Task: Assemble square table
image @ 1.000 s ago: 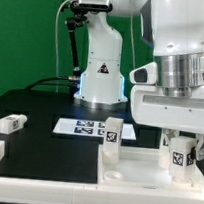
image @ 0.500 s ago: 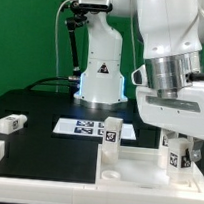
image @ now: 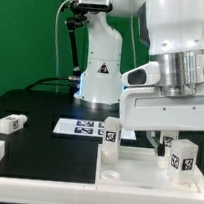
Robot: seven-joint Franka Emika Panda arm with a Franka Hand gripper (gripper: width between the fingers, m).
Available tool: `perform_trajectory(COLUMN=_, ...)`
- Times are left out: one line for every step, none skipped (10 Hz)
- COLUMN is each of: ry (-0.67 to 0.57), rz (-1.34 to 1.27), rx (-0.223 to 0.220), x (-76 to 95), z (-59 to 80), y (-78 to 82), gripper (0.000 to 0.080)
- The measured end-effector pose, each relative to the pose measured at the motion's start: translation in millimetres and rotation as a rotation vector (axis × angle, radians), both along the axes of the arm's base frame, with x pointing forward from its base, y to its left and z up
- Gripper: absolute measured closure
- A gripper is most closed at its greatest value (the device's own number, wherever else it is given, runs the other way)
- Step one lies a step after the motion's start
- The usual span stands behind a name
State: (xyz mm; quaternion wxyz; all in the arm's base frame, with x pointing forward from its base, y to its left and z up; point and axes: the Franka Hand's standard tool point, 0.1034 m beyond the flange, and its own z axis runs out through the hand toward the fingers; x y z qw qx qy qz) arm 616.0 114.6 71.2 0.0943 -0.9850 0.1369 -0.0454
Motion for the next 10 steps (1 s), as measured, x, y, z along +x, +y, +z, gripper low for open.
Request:
perform_trajectory(ry=-0.022, rz=0.115, rx=-0.024, x=0.5, z=0.5, y=-0.3, gripper=0.0151)
perform_trajectory(ry=-0.074, rz=0.359, rx=-0.092, x=4.1, z=2.8, y=-1.5, gripper=0.015)
perform_trajectory(ry=-0.097, rz=0.562, rx=-0.137, x=4.6, z=0.6, y=-5.5, gripper=0.015)
perform_trajectory(ry=-0.097, rz=0.588, rx=-0.138, x=4.5, z=-2.2, y=-6.9, gripper=0.015)
perform_trajectory(ry=-0.091, rz=0.545, rx=-0.133, x=4.4, z=-2.1, y=-6.1, gripper=0.0181)
perform_trajectory(ry=-0.089, rz=0.535, rx=-0.131, x=4.3, z=-2.3, y=-6.3, gripper=0.0181)
perform_trajectory(ry=-0.085, rz=0.507, rx=-0.128, x=4.2, z=-2.5, y=-6.2, gripper=0.0359)
perform_trajectory(ry=-0.075, rz=0.436, rx=-0.118, x=4.1, z=-2.6, y=-5.7, gripper=0.0359)
perform_trajectory(ry=-0.064, rz=0.36, rx=-0.109, x=4.0, z=-2.7, y=-5.5, gripper=0.0515)
perform_trajectory(ry=-0.057, rz=0.309, rx=-0.103, x=4.1, z=-2.6, y=-5.6, gripper=0.0514)
